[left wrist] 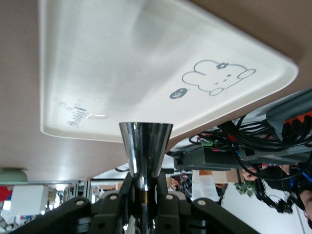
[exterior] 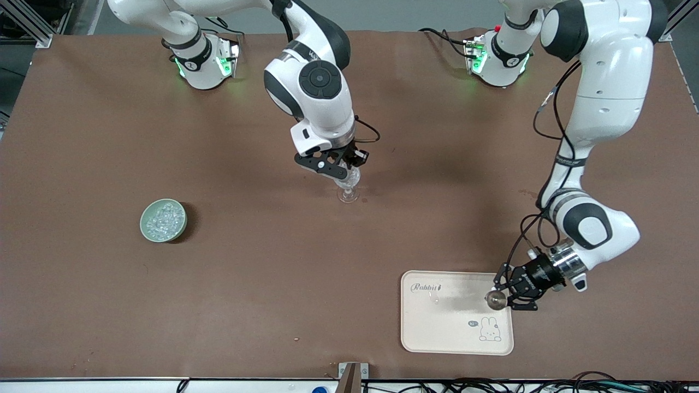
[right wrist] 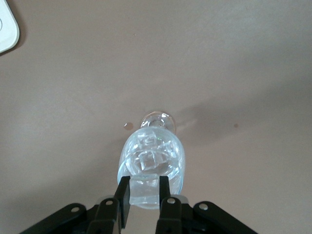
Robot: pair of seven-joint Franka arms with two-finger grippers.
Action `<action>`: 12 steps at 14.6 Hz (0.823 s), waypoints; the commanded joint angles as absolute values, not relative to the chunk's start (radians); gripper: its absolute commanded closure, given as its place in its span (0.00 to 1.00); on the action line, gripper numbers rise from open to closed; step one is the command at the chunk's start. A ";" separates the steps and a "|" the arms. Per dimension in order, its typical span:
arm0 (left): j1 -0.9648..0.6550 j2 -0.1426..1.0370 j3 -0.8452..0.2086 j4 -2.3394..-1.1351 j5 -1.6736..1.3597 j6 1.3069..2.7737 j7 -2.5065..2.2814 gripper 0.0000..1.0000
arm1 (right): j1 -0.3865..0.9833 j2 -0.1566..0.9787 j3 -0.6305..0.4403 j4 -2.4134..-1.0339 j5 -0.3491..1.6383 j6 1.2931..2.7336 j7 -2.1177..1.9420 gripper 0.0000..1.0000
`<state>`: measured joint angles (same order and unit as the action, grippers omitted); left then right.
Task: Pour wine and add ice with both arms
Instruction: 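Drop the ice into the glass while the left gripper sets the jigger on the tray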
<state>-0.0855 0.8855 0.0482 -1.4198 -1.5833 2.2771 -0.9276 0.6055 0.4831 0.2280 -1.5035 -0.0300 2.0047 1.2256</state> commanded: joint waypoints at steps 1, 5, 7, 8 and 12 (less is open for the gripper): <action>-0.101 1.009 0.054 -1.270 -1.681 2.278 -0.916 0.96 | 0.595 0.494 0.236 -1.503 -0.060 2.003 1.244 0.98; -0.126 1.078 0.048 -1.216 -1.862 2.319 -0.766 0.95 | 0.595 0.497 0.238 -1.503 -0.063 2.002 1.244 0.89; -0.126 1.083 0.048 -1.223 -1.890 2.319 -0.739 0.92 | 0.592 0.500 0.238 -1.503 -0.061 1.994 1.236 0.66; -0.121 1.081 0.048 -1.227 -1.893 2.318 -0.745 0.65 | 0.591 0.499 0.238 -1.502 -0.061 1.994 1.239 0.54; -0.107 1.039 0.052 -1.249 -1.871 2.309 -0.752 0.00 | 0.591 0.499 0.238 -1.497 -0.055 1.994 1.243 0.40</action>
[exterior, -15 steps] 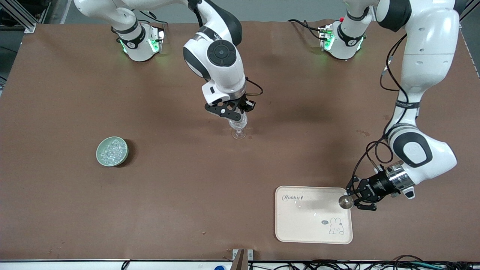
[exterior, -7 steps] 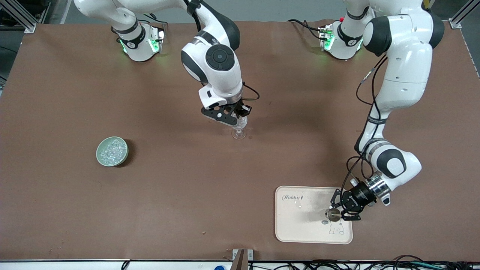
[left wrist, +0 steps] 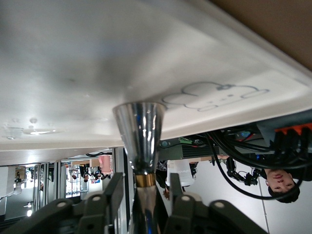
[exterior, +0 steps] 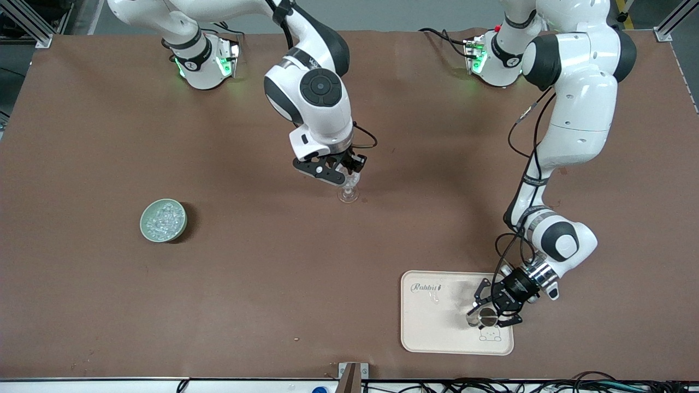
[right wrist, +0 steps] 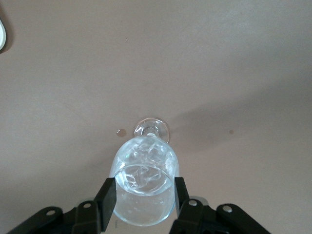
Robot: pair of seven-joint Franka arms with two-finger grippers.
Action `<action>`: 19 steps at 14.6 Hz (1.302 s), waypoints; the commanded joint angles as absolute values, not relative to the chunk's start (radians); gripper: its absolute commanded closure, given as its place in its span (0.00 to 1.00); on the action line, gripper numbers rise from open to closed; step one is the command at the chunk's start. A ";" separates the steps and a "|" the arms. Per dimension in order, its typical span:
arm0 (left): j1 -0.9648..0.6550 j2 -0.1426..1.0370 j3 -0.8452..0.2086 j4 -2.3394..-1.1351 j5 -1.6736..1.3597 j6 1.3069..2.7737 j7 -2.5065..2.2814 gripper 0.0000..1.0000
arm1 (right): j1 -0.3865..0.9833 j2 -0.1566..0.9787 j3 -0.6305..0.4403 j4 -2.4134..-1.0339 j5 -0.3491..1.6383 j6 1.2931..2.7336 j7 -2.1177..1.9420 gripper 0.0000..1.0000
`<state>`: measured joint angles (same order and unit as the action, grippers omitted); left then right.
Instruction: Pour wine and add ice with both arms
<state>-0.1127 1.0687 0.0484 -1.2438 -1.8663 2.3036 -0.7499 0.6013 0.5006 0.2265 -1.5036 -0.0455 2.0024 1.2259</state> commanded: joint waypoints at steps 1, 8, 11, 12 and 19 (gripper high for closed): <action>-0.104 1.023 0.054 -1.273 -1.870 2.304 -0.752 0.00 | 0.591 0.499 0.238 -1.493 -0.051 1.996 1.239 0.39; -0.074 0.924 0.057 -1.332 -1.397 2.298 -0.753 0.00 | 0.503 0.365 0.236 -1.445 -0.178 1.872 1.223 0.00; -0.075 0.867 0.057 -1.325 -0.971 2.299 -0.753 0.00 | 0.372 0.249 0.233 -1.448 -0.189 1.752 1.097 0.00; -0.077 0.844 0.055 -1.325 -0.830 2.299 -0.753 0.00 | 0.318 0.215 0.235 -1.451 -0.189 1.714 1.013 0.00; -0.080 0.677 0.041 -1.299 -0.315 2.245 -0.730 0.00 | 0.175 0.054 0.034 -1.503 -0.094 1.562 0.510 0.00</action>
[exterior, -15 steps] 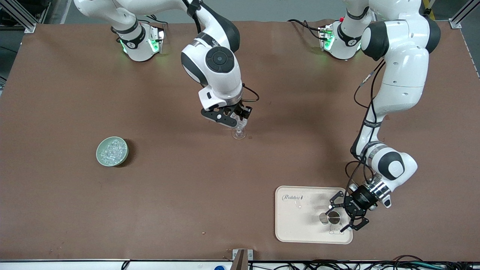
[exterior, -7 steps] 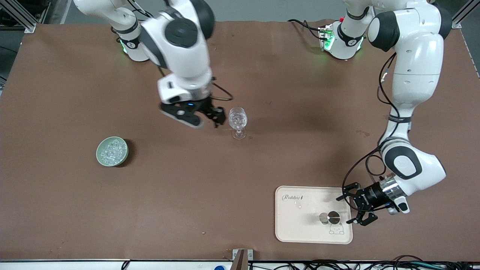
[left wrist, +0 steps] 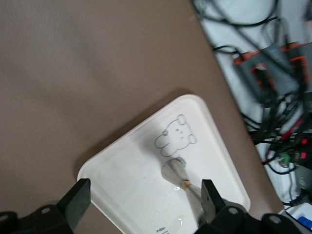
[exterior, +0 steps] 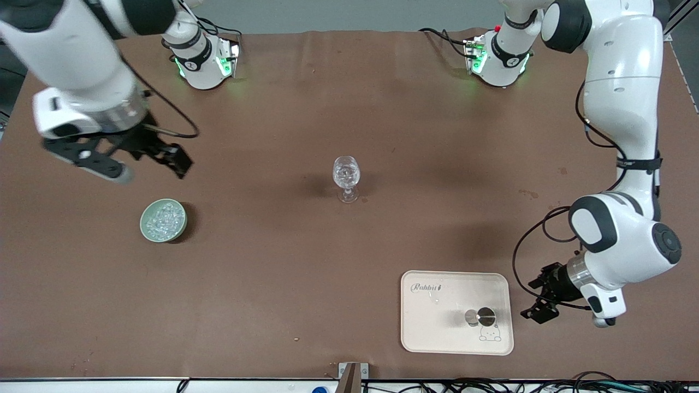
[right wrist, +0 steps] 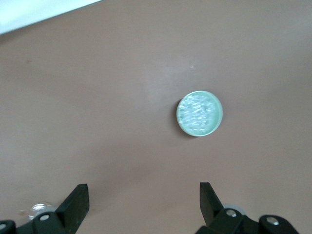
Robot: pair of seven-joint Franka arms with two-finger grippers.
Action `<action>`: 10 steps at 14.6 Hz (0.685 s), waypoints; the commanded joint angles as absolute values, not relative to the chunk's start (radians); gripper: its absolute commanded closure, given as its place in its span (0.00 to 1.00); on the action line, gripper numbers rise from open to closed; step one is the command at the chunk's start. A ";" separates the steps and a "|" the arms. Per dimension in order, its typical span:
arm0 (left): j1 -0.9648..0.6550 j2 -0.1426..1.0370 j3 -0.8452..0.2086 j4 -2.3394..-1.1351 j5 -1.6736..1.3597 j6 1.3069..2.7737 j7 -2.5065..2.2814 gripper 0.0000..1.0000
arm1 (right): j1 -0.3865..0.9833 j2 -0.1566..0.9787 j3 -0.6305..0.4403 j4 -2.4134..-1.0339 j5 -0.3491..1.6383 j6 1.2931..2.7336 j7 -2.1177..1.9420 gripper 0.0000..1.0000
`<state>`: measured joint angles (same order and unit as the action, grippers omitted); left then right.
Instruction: Pour wine and add ice with both arms
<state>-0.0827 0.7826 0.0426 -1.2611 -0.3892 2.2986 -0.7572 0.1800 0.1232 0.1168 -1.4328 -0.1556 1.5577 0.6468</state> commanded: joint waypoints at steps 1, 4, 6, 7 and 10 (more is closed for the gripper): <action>-0.078 0.637 0.040 -1.299 -0.249 2.193 -0.706 0.00 | 0.175 0.048 -0.013 -1.503 -0.072 1.554 0.439 0.00; -0.078 0.514 0.034 -1.304 -0.141 2.065 -0.577 0.00 | 0.131 0.041 -0.103 -1.503 -0.063 1.542 0.209 0.00; -0.069 0.430 0.026 -1.307 -0.141 1.958 -0.411 0.00 | 0.088 0.041 -0.116 -1.506 -0.029 1.536 0.138 0.00; -0.068 0.390 0.028 -1.307 -0.141 1.897 -0.331 0.00 | 0.075 0.040 -0.135 -1.512 -0.028 1.534 0.103 0.00; -0.058 0.267 0.026 -1.339 -0.112 1.771 -0.233 0.00 | 0.074 0.020 -0.150 -1.523 -0.028 1.531 0.080 0.00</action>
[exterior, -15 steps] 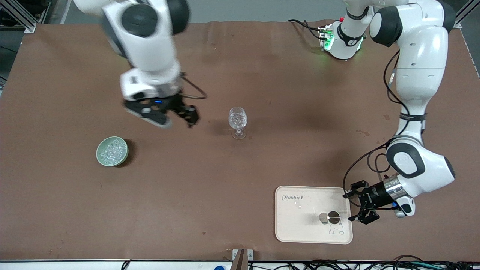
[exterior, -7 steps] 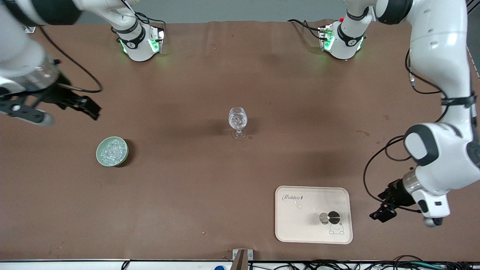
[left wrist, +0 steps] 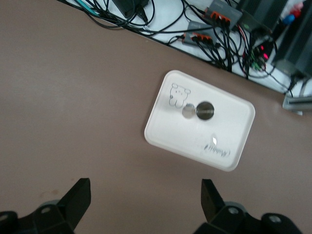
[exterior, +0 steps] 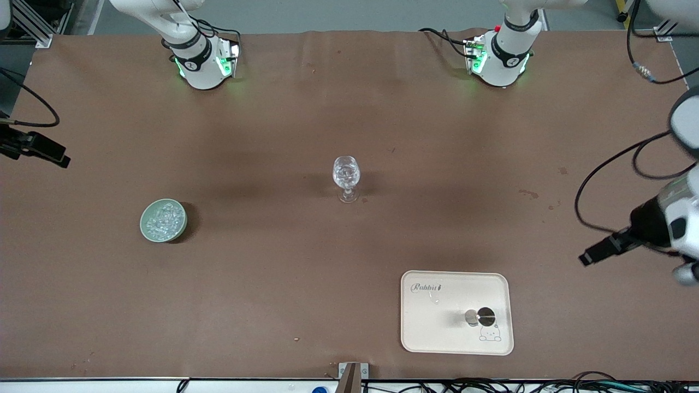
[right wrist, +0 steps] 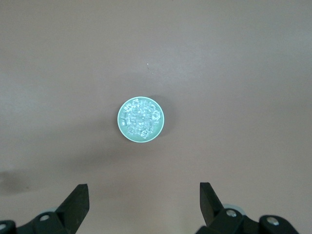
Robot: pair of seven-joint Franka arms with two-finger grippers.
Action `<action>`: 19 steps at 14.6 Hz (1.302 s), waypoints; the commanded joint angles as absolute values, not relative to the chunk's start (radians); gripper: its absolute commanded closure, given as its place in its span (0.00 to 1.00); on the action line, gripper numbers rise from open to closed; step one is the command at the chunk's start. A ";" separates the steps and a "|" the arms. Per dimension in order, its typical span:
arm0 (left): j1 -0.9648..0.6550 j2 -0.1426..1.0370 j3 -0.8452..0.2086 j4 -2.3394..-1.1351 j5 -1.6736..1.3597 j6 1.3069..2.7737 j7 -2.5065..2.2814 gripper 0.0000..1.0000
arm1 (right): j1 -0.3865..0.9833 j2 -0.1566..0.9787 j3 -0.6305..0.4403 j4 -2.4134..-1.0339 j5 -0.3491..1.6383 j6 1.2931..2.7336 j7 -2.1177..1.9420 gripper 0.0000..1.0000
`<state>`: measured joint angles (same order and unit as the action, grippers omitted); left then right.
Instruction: Pour wine and add ice with both arms
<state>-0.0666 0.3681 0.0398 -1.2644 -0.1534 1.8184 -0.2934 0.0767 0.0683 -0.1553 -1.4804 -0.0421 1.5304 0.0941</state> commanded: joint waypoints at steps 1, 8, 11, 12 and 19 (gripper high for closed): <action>-0.058 0.215 0.026 -1.373 -0.106 1.735 -0.223 0.00 | 0.049 0.020 -0.141 -1.523 -0.028 1.531 0.080 0.00; -0.058 -0.070 0.023 -1.679 -0.048 1.717 -0.043 0.01 | -0.008 0.020 -0.067 -1.522 -0.028 1.529 0.081 0.00; -0.058 -0.059 -0.024 -1.697 -0.008 1.744 -0.067 0.01 | -0.012 0.020 -0.067 -1.520 -0.026 1.529 0.081 0.00; -0.057 -0.026 -0.026 -1.654 -0.009 1.746 -0.064 0.01 | -0.012 0.021 -0.067 -1.520 -0.026 1.529 0.081 0.00; -0.058 0.049 -0.025 -1.555 -0.008 1.726 -0.060 0.00 | -0.051 0.021 -0.031 -1.522 -0.026 1.528 0.081 0.00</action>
